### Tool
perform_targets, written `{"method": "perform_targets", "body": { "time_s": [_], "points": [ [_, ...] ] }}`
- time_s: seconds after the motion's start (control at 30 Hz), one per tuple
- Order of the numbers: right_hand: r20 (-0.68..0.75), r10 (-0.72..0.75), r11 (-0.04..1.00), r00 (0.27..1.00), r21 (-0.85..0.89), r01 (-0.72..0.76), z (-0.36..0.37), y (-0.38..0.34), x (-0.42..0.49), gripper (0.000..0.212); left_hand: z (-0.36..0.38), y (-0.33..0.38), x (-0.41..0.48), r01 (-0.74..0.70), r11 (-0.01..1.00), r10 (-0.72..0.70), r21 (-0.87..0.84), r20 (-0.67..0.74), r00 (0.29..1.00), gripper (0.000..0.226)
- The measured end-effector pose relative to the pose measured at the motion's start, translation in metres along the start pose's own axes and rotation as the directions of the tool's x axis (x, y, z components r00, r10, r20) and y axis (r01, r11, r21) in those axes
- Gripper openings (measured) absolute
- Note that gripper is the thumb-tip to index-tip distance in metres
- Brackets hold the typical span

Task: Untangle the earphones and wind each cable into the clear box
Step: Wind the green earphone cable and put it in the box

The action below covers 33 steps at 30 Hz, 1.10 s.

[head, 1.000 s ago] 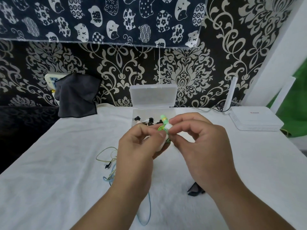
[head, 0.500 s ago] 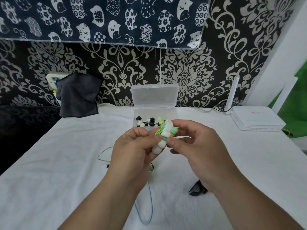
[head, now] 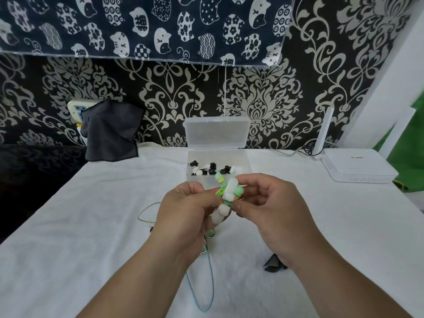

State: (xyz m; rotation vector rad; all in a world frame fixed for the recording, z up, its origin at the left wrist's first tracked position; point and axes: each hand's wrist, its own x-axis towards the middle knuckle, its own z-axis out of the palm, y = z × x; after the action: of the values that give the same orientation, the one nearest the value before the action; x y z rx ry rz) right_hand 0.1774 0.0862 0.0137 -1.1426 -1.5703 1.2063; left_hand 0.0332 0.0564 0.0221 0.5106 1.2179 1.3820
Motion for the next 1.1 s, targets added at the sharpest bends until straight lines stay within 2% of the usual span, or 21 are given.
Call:
{"method": "perform_targets", "body": {
  "time_s": [0.13,0.23,0.3,0.37,0.47,0.6,0.7,0.8,0.93,0.97,1.03,1.1],
  "points": [
    [-0.026,0.019,0.994,0.999,-0.108,-0.022,0.009,0.008,0.002,0.034,-0.002,-0.012,0.006,0.042,0.998,-0.045,-0.038,-0.078,0.996,0.033],
    [-0.044,0.123,0.977,0.991,-0.17,-0.129,0.019,0.019,0.004,0.037,-0.003,-0.02,0.009,0.091,0.992,-0.103,-0.085,-0.14,0.985,0.026],
    [-0.01,0.215,0.971,0.977,-0.109,-0.215,0.026,0.022,0.006,0.034,-0.005,-0.023,0.01,0.094,0.991,-0.111,-0.1,-0.175,0.978,0.025],
    [0.103,0.27,0.963,0.957,-0.019,-0.27,0.033,0.019,0.006,0.03,-0.009,-0.024,0.012,0.073,0.994,-0.09,-0.086,-0.216,0.972,0.025],
    [0.201,0.228,0.971,0.953,0.032,-0.239,0.039,0.013,0.01,0.023,-0.015,-0.02,0.016,0.047,0.999,-0.05,-0.018,-0.212,0.976,0.016],
    [0.081,0.224,0.974,0.971,0.019,-0.226,0.035,0.014,0.026,0.01,-0.021,-0.005,0.013,0.039,0.996,-0.029,0.081,-0.112,0.993,0.005],
    [-0.077,0.26,0.966,0.963,0.012,-0.26,0.027,0.016,0.042,0.005,-0.03,0.007,0.011,-0.012,0.983,0.034,0.183,-0.118,0.992,0.006],
    [-0.245,0.175,0.944,0.954,-0.232,-0.233,0.013,0.013,0.065,0.013,-0.04,0.019,0.012,-0.032,0.977,0.07,0.21,-0.173,0.982,0.01],
    [-0.216,0.065,0.776,0.974,-0.603,-0.185,0.01,0.001,0.119,0.013,-0.046,0.027,0.016,-0.045,0.966,0.093,0.255,-0.181,0.979,0.011],
    [-0.185,0.063,0.708,0.981,-0.684,-0.175,0.013,0.0,0.132,0.015,-0.045,0.028,0.015,-0.047,0.961,0.097,0.271,-0.177,0.979,0.012],
    [-0.133,0.079,0.553,0.988,-0.819,-0.154,0.022,0.001,0.148,0.005,-0.046,0.028,0.017,-0.05,0.952,0.105,0.302,-0.17,0.98,0.012],
    [-0.098,0.094,0.4,0.991,-0.907,-0.128,0.033,0.003,0.155,0.008,-0.048,0.029,0.02,-0.054,0.946,0.117,0.32,-0.18,0.977,0.012]
  ]
}}
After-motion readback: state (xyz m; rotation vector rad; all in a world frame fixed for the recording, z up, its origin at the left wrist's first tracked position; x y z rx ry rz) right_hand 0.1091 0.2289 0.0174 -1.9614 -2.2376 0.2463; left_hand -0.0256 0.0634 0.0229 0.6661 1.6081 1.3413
